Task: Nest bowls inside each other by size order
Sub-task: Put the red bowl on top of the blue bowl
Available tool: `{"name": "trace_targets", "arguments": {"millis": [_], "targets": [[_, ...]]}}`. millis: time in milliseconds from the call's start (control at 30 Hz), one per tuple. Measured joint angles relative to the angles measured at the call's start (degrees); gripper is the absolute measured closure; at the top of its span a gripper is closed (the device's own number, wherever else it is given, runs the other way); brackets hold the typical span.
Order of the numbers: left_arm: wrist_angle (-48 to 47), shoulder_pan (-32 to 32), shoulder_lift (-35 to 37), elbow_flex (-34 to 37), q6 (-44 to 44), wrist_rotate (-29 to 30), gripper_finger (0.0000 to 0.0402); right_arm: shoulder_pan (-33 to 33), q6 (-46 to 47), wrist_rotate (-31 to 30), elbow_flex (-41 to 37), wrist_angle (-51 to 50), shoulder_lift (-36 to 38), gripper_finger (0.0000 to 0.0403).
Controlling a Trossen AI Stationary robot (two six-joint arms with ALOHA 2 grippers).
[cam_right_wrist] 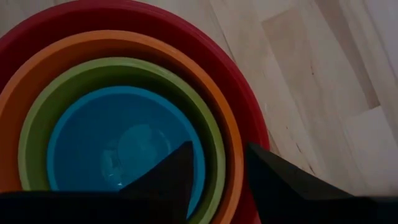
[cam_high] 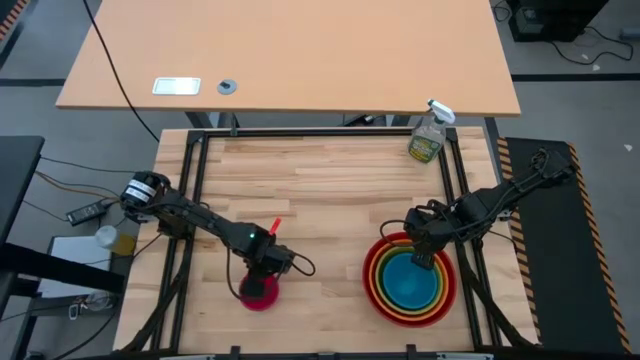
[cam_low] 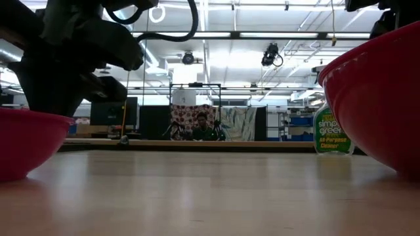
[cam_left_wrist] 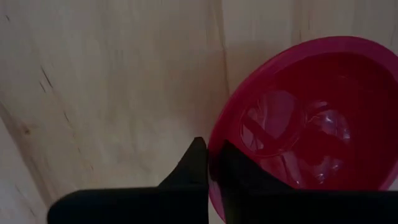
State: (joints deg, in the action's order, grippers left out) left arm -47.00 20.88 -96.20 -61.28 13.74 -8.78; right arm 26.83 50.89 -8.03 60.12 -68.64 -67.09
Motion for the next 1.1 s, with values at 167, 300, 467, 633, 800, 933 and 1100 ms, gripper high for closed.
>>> {"name": "trace_targets", "arguments": {"millis": [167, 300, 467, 633, 800, 933, 1100], "targets": [[0.0, 0.0, 0.0, 0.0, 0.1, 0.0, 0.039, 0.0, 0.0, 0.0, 0.0, 0.0, 0.0, 0.025], [-1.7, -0.1, -0.1, -1.3, 0.4, -0.1, 0.039, 0.0, 0.0, 0.1, 0.0, 0.0, 0.0, 0.025], [-1.6, -2.9, -0.1, -6.8, 1.3, -2.8, 0.0391, 0.0, 0.3, 0.2, 0.0, 0.0, 0.0, 0.025], [1.9, -6.4, -0.1, -13.2, 1.7, -2.8, 0.0391, -0.7, 0.1, 0.9, 0.0, 0.0, 0.0, 0.025], [2.6, -9.9, -3.3, -21.6, 2.0, -2.9, 0.0391, -1.8, -0.8, 1.6, 0.5, -0.4, 0.0, 0.025], [2.9, -11.6, -8.0, -31.6, 2.0, -2.9, 0.0391, -3.0, -1.2, 0.9, 2.5, -2.2, 0.0, 0.025], [1.2, -13.3, -16.3, -45.0, 2.3, -3.0, 0.0389, -4.0, -2.8, -2.2, 4.4, -6.8, 1.6, 0.025]]}}
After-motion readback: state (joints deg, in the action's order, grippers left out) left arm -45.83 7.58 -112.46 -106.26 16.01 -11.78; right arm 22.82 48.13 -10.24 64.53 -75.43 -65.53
